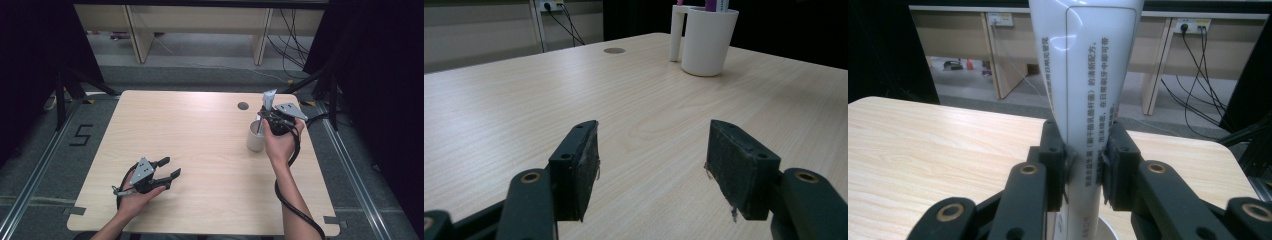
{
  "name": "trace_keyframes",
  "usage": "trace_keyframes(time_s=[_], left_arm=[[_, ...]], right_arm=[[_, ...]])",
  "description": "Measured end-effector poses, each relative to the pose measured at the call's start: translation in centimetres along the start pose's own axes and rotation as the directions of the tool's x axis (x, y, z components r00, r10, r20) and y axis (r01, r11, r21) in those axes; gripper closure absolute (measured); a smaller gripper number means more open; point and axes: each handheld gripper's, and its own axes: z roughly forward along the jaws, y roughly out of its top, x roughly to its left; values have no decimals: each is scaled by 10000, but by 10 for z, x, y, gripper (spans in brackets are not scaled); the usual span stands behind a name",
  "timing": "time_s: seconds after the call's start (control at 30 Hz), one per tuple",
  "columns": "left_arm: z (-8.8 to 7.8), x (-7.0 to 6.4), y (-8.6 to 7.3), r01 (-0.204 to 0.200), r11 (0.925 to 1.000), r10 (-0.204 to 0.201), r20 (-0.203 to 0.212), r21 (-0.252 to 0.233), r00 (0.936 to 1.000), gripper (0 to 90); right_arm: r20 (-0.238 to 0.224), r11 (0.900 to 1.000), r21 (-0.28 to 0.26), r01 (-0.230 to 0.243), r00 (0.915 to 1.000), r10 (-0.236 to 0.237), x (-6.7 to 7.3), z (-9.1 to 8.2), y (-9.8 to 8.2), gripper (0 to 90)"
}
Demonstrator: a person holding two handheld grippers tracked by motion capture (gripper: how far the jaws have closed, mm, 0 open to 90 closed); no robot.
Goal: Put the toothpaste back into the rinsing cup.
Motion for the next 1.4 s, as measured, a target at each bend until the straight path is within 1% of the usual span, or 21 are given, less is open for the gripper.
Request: trace_keyframes(time_s=[0.17, 0.2, 0.23, 0.37, 0.4, 0.53, 0.57, 0.6, 0.63, 0.7, 0.73, 0.77, 0.8, 0.9, 0.93, 1.03, 1.13, 1.2, 1.3, 1.33, 1.4], left_arm=[[0, 0, 0, -5, 10000, 5, -1, -2, 10000, 373], [0, 0, 0, 3, 10000, -3, -3, -4, 10000, 373], [0, 0, 0, -4, 10000, 4, -3, -4, 10000, 373], [0, 0, 0, -11, 10000, 11, -2, -2, 10000, 373], [0, 0, 0, -22, 10000, 22, 1, 3, 10000, 373], [0, 0, 0, 1, 10000, -1, -5, 2, 10000, 373], [0, 0, 0, -6, 10000, 6, -7, 0, 10000, 373], [0, 0, 0, -16, 10000, 16, -5, 2, 10000, 373], [0, 0, 0, -18, 10000, 18, -5, 2, 10000, 373], [0, 0, 0, -18, 10000, 18, -1, 9, 10000, 373], [0, 0, 0, -14, 10000, 14, -3, 10, 10000, 373], [0, 0, 0, -21, 10000, 21, -2, 7, 10000, 373], [0, 0, 0, -30, 10000, 30, -1, 9, 10000, 373], [0, 0, 0, -30, 10000, 30, -4, 9, 10000, 373], [0, 0, 0, -29, 10000, 29, -1, 7, 10000, 373], [0, 0, 0, -27, 10000, 27, -1, 7, 10000, 373], [0, 0, 0, -19, 10000, 19, -2, 0, 10000, 373], [0, 0, 0, -14, 10000, 14, 0, -3, 10000, 373], [0, 0, 0, -15, 10000, 15, -1, -6, 10000, 373], [0, 0, 0, -12, 10000, 12, 2, -6, 10000, 373], [0, 0, 0, -12, 10000, 12, 3, -6, 10000, 373]], right_arm=[[28, 10000, 11, 43, 10000, -43, 0, 1, -2, 748], [12, 9997, 84, -240, 9997, 239, 2, 2, -3, 748], [-11, 10000, 79, -37, 10000, 37, 1, 2, -3, 748], [81, 10000, 83, -17, 10000, 16, 0, 3, -6, 748], [85, 9997, 168, -182, 9998, 180, 2, 3, -7, 748], [39, 9996, 246, 109, 9999, -110, -1, 5, -9, 747], [47, 9994, 325, 72, 10000, -73, -1, 5, -10, 747], [140, 9983, 458, -357, 9993, 351, 2, 4, -10, 747], [87, 9992, 337, -196, 9998, 193, 0, 6, -12, 747], [72, 9986, 501, -159, 9999, 155, 0, 5, -12, 747], [118, 9989, 474, 15, 9999, -21, -1, 6, -12, 747], [111, 9988, 465, -137, 9999, 132, 0, 6, -13, 747], [87, 9990, 438, 28, 10000, -32, -1, 7, -13, 747], [78, 9986, 526, -95, 9999, 91, -1, 7, -13, 747], [101, 9988, 487, 31, 9999, -36, -2, 8, -14, 747], [100, 9980, 557, -297, 9995, 292, 0, 8, -15, 747], [104, 9985, 538, -76, 9999, 70, -1, 9, -16, 747], [122, 9984, 505, -253, 9996, 247, 1, 9, -17, 747], [124, 9983, 585, 7, 9999, -14, 0, 10, -18, 747], [54, 9982, 577, -137, 9999, 134, 1, 10, -18, 747], [7, 9990, 453, 15, 10000, -16, 0, 11, -19, 747]])
